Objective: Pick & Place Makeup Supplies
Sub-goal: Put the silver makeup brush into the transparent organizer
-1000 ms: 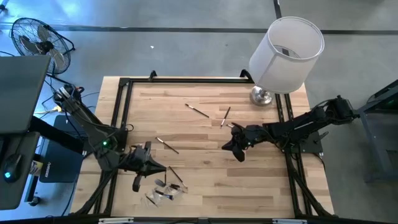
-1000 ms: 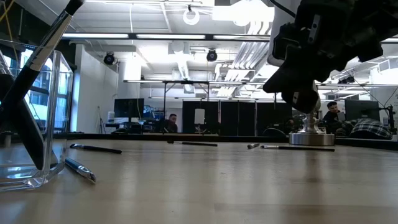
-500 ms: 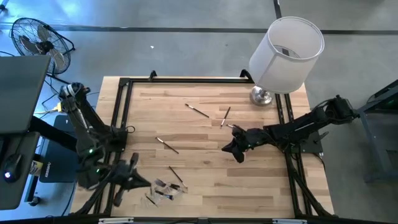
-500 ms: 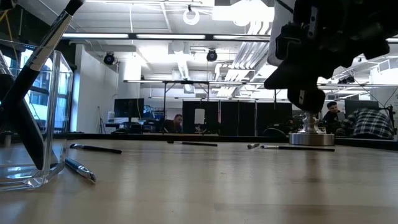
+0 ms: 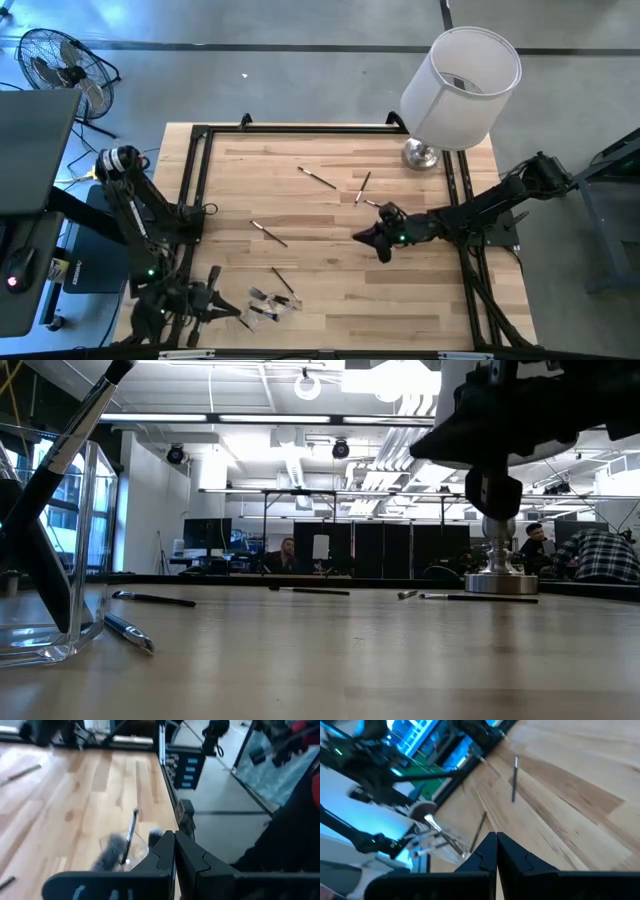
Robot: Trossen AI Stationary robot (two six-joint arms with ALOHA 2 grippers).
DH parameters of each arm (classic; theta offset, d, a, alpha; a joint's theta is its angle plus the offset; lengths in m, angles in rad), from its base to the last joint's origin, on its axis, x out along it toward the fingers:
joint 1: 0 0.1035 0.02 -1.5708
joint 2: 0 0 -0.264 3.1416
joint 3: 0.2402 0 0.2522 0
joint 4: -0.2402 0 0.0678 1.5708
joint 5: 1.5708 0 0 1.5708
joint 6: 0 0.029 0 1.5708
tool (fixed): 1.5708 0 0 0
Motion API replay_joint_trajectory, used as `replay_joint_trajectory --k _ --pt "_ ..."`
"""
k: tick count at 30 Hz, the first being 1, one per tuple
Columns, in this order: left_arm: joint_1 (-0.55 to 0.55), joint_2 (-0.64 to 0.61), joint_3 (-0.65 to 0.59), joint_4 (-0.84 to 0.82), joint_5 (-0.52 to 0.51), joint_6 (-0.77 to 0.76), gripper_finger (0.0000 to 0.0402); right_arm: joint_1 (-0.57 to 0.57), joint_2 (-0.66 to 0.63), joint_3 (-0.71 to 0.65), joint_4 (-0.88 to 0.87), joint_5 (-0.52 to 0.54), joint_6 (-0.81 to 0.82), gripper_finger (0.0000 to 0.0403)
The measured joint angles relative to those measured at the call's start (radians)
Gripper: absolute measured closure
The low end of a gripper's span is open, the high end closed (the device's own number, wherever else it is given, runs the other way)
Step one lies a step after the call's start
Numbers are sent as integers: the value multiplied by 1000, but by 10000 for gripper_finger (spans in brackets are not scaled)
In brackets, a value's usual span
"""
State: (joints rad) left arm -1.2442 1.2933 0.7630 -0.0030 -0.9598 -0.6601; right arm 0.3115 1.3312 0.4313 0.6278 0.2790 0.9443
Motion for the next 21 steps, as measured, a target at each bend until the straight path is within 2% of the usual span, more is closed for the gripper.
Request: replay_joint_trajectory --k 4,12,21 --pt "0 32 -10 -15 68 -51 402 0 0 0 42 20 -1 403" --pt "1 40 -10 -22 9 -108 401 0 0 0 34 26 -1 403" --pt "0 39 -10 -25 19 -160 397 0 0 0 20 7 -1 403"
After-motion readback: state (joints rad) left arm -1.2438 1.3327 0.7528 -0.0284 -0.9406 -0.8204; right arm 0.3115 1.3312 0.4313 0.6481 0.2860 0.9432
